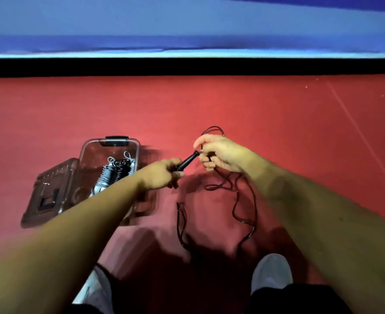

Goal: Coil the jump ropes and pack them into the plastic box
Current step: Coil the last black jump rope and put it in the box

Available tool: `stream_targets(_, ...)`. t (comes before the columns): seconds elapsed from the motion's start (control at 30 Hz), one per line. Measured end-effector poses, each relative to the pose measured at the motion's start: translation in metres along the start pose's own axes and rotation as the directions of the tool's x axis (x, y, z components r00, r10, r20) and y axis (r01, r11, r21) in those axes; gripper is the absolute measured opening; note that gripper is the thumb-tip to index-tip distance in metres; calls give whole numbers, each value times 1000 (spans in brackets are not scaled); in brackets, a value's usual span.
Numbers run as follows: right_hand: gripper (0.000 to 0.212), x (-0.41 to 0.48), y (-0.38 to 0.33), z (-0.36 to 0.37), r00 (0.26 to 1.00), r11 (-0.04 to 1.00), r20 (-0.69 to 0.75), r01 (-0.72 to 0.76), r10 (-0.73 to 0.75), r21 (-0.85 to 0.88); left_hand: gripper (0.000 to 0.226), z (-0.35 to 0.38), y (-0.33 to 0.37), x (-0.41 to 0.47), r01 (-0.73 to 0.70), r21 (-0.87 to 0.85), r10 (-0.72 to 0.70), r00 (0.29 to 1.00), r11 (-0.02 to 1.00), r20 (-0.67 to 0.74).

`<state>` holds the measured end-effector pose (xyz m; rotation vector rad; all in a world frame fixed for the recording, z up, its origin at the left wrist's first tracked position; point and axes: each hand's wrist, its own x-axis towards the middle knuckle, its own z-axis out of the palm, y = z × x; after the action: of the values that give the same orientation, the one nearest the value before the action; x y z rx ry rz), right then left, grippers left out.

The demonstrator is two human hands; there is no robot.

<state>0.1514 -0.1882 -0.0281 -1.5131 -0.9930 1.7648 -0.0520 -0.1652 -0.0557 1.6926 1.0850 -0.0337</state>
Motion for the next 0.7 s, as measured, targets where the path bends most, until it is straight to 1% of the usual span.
stream_targets(0.03,31,-8,-11,-3,999,998,-26,33,-34,-45,21,-9,12,-8,17,-71,-17,1000,997,3)
stream_targets(0.1,27,-21,-31,-7,993,983,-58,89,-100,-161,27,-29,42,-24,5,-151,-12,999,989,-50)
stream_targets(0.13,23,-28,-38,-9,990,974,-64,110,-125,-196,30,-40,59,-34,-34,-244,10,995,969,-98)
stream_targets(0.17,21,-39,-47,-9,985,962,-76,136,-158,-238,32,-53,79,-48,-89,-386,29,987,918,-159)
stream_targets(0.2,22,-46,-52,-10,978,950,-94,157,-188,-271,35,-64,95,-59,-133,-533,24,978,835,-206)
stream_targets(0.23,24,-54,-59,-9,968,939,-113,183,-224,-292,37,-75,109,-70,-167,-627,10,969,761,-247)
stream_targets(0.27,25,-60,-65,-7,958,932,-129,210,-256,-296,38,-85,119,-82,-193,-684,-8,960,703,-279)
stream_targets(0.33,24,-75,-75,2,949,929,-130,241,-286,-281,39,-99,130,-102,-257,-763,-36,938,593,-344)
stream_targets(0.4,20,-91,-84,17,957,932,-106,232,-270,-280,40,-113,135,-123,-364,-833,-56,905,417,-423)
stream_targets(0.47,19,-106,-88,32,975,919,-87,161,-205,-360,42,-125,142,-145,-454,-863,-90,872,221,-481)
stream_targets(0.5,20,-115,-89,40,983,900,-63,132,-173,-416,40,-130,144,-155,-481,-855,-116,854,192,-507)
stream_targets(0.53,23,-122,-90,47,988,884,-24,124,-151,-451,35,-131,146,-164,-505,-829,-131,829,240,-543)
stream_targets(0.57,25,-129,-94,54,990,878,15,134,-143,-459,27,-130,148,-173,-512,-778,-121,802,364,-585)
stream_targets(0.6,26,-136,-99,62,988,880,33,149,-150,-452,18,-126,149,-181,-489,-704,-85,788,516,-610)
stream_targets(0.63,26,-143,-107,70,985,877,19,163,-173,-452,10,-121,149,-187,-451,-620,-28,794,641,-607)
stream_targets(0.67,25,-148,-116,79,978,870,-15,180,-210,-459,10,-115,149,-193,-415,-554,31,819,722,-573)
stream_targets(0.7,24,-153,-125,87,967,862,-52,198,-251,-467,14,-109,149,-199,-382,-517,77,853,766,-516)
